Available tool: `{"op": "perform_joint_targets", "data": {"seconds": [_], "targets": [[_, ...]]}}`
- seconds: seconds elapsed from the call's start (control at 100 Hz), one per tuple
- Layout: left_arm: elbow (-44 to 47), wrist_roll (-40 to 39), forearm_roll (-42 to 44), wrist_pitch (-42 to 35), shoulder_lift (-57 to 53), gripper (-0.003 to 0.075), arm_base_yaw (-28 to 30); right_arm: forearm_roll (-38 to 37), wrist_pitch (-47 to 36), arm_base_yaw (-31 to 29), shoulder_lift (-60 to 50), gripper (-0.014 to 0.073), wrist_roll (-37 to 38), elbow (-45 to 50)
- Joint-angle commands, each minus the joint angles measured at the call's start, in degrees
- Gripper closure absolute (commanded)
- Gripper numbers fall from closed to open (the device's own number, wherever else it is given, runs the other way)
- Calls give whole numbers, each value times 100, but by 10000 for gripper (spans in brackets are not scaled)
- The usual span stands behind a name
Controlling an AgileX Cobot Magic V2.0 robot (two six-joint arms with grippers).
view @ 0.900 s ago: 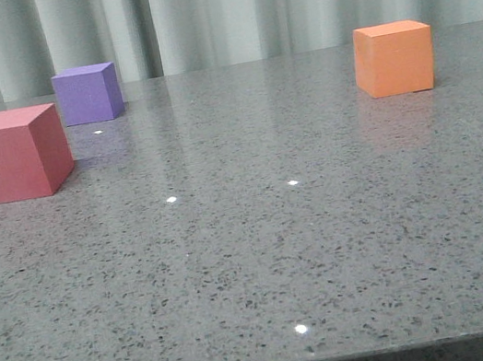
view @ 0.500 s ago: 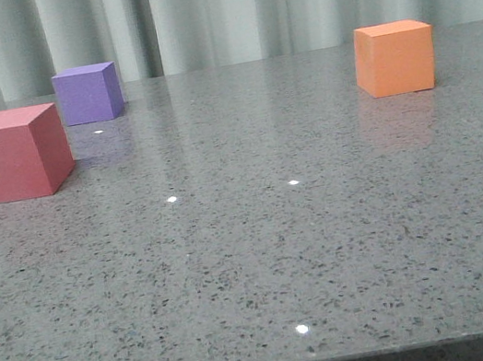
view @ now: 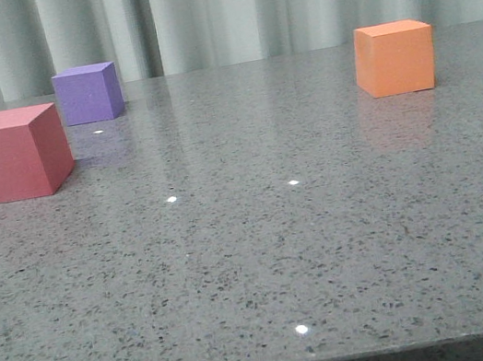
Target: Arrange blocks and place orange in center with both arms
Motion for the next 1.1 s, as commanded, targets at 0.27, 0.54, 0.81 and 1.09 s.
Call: {"op": "perform_joint_targets", "data": {"seconds": [0.27, 0.54, 0.81, 1.09], "targets": [[248, 11, -43, -456, -219, 741, 20, 17, 810, -27, 2352, 662, -30, -1760], [248, 11, -43, -456, -219, 741, 20, 79, 1172, -27, 3029, 456, -30, -1778], [248, 11, -43, -456, -219, 741, 20, 80, 1291, -27, 3180, -57, -30, -1778], [248, 11, -43, -456, -219, 741, 20, 376, 805, 170, 3782, -49, -30, -2224]]}}
